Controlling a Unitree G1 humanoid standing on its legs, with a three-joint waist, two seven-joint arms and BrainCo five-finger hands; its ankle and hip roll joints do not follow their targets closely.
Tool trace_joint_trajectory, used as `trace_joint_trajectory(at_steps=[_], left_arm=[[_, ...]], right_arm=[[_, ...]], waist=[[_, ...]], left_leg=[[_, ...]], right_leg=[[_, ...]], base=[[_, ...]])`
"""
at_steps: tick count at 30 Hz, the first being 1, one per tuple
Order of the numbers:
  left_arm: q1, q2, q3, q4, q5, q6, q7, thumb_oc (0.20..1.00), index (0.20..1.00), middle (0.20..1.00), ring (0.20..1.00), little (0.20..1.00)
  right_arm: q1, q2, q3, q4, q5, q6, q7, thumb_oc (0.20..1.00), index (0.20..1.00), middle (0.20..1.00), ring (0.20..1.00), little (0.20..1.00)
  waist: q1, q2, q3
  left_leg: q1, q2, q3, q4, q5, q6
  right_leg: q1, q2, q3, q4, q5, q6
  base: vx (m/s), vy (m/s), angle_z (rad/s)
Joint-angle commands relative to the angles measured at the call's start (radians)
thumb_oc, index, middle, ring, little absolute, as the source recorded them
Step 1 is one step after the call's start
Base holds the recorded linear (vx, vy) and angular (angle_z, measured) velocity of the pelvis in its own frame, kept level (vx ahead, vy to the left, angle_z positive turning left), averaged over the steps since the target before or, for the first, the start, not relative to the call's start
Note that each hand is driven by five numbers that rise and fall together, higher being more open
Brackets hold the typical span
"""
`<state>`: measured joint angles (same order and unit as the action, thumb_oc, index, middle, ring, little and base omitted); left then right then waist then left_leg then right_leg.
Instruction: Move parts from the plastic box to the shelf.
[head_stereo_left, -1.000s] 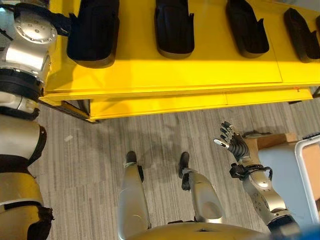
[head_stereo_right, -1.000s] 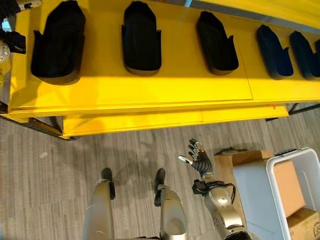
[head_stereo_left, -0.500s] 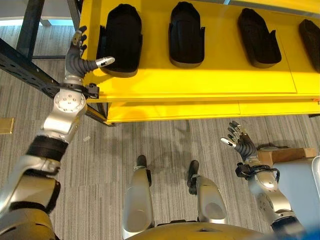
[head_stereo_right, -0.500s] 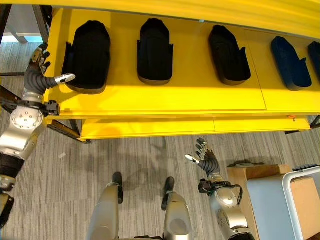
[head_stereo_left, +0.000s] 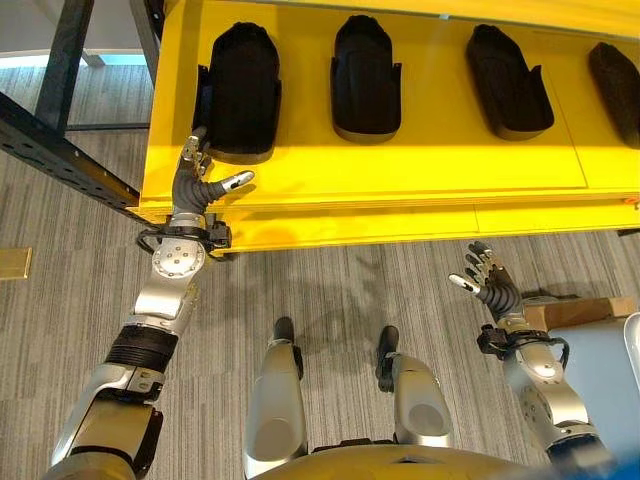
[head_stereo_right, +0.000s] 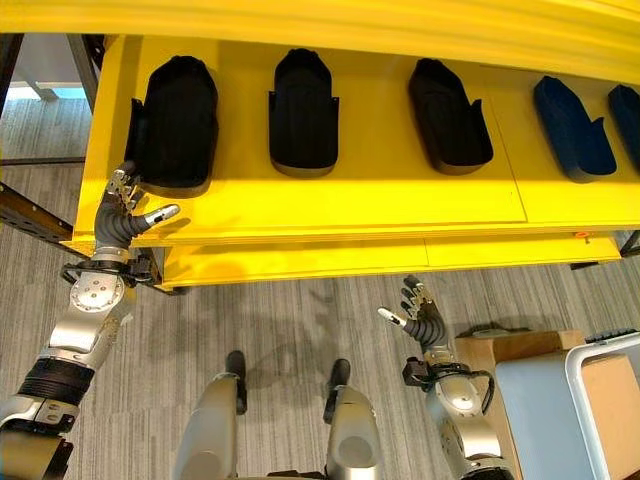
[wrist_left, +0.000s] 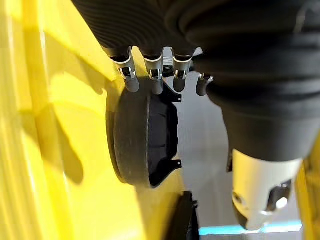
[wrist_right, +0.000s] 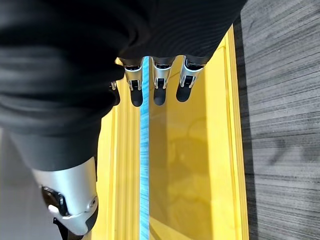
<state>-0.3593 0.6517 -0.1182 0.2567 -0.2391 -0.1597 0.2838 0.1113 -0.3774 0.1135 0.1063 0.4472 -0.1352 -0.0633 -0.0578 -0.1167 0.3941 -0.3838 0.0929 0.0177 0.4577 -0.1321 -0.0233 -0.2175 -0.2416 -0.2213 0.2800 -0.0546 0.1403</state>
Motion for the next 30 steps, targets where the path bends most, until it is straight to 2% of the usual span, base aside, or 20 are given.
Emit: trace_joint_trajectory(at_steps=[1,5,6,9,12,15,22,30], left_arm=[[0.028,0.06,0.05,-0.066,0.262,0.007,0.018,1.0,1.0,1.0,1.0,1.0],[0.082,0.114,0.079,-0.071,0.477,0.045,0.049,1.0,1.0,1.0,1.0,1.0],[0.082,0.114,0.079,-0.072,0.478,0.046,0.049,1.0,1.0,1.0,1.0,1.0],[0.133,0.164,0.102,-0.086,0.614,0.079,0.03,1.0,1.0,1.0,1.0,1.0],[0.144,0.172,0.108,-0.088,0.635,0.08,0.028,1.0,1.0,1.0,1.0,1.0],[0.147,0.23,0.102,-0.097,0.742,0.09,0.021,1.0,1.0,1.0,1.0,1.0],[0.209,0.258,0.142,-0.178,0.792,0.083,-0.019,1.0,1.0,1.0,1.0,1.0],[0.216,0.271,0.116,-0.226,0.768,0.063,-0.089,1.0,1.0,1.0,1.0,1.0]], right_arm=[[0.015,-0.054,-0.056,-0.075,-0.015,-0.038,0.004,1.0,1.0,1.0,1.0,1.0],[0.017,-0.055,-0.079,-0.078,-0.02,-0.043,0.005,1.0,1.0,1.0,1.0,1.0],[0.017,-0.055,-0.079,-0.078,-0.02,-0.043,0.005,1.0,1.0,1.0,1.0,1.0],[0.021,-0.064,-0.094,-0.08,-0.028,-0.033,0.008,1.0,1.0,1.0,1.0,1.0],[0.021,-0.066,-0.093,-0.078,-0.029,-0.03,0.009,1.0,1.0,1.0,1.0,1.0],[0.015,-0.074,-0.088,-0.079,-0.031,-0.026,0.012,1.0,1.0,1.0,1.0,1.0],[0.03,-0.077,-0.11,-0.086,-0.044,-0.013,0.017,1.0,1.0,1.0,1.0,1.0],[0.032,-0.076,-0.121,-0.091,-0.054,-0.002,0.015,1.0,1.0,1.0,1.0,1.0]], waist=[[0.016,0.009,-0.05],[0.018,0.014,-0.044],[0.019,0.014,-0.043],[0.022,0.021,-0.043],[0.023,0.022,-0.043],[0.023,0.026,-0.044],[0.027,0.032,-0.038],[0.024,0.039,-0.031]], left_leg=[[0.014,0.061,0.017,0.0,0.0,-0.042],[0.017,0.068,0.02,0.005,-0.003,-0.04],[0.017,0.068,0.021,0.005,-0.003,-0.04],[0.019,0.068,0.022,0.004,-0.005,-0.04],[0.018,0.068,0.023,0.004,-0.004,-0.04],[0.017,0.067,0.026,-0.001,-0.002,-0.042],[0.011,0.065,0.021,0.002,-0.002,-0.04],[0.007,0.061,0.02,0.003,0.002,-0.04]], right_leg=[[-0.008,0.009,0.02,-0.007,0.043,-0.001],[-0.014,0.01,0.027,0.001,0.039,0.0],[-0.014,0.01,0.027,0.001,0.039,0.0],[-0.016,0.011,0.031,0.005,0.037,-0.001],[-0.017,0.01,0.033,0.005,0.037,-0.001],[-0.021,0.009,0.034,0.005,0.039,-0.001],[-0.027,0.007,0.035,0.017,0.036,-0.001],[-0.034,0.006,0.039,0.026,0.033,-0.003]], base=[[0.01,-0.007,-0.03],[0.0,0.002,-0.04],[0.0,0.01,-0.06],[0.0,0.01,-0.04],[0.0,0.001,-0.02],[0.0,0.0,0.0],[0.0,0.0,0.0],[0.0,0.0,0.0]])
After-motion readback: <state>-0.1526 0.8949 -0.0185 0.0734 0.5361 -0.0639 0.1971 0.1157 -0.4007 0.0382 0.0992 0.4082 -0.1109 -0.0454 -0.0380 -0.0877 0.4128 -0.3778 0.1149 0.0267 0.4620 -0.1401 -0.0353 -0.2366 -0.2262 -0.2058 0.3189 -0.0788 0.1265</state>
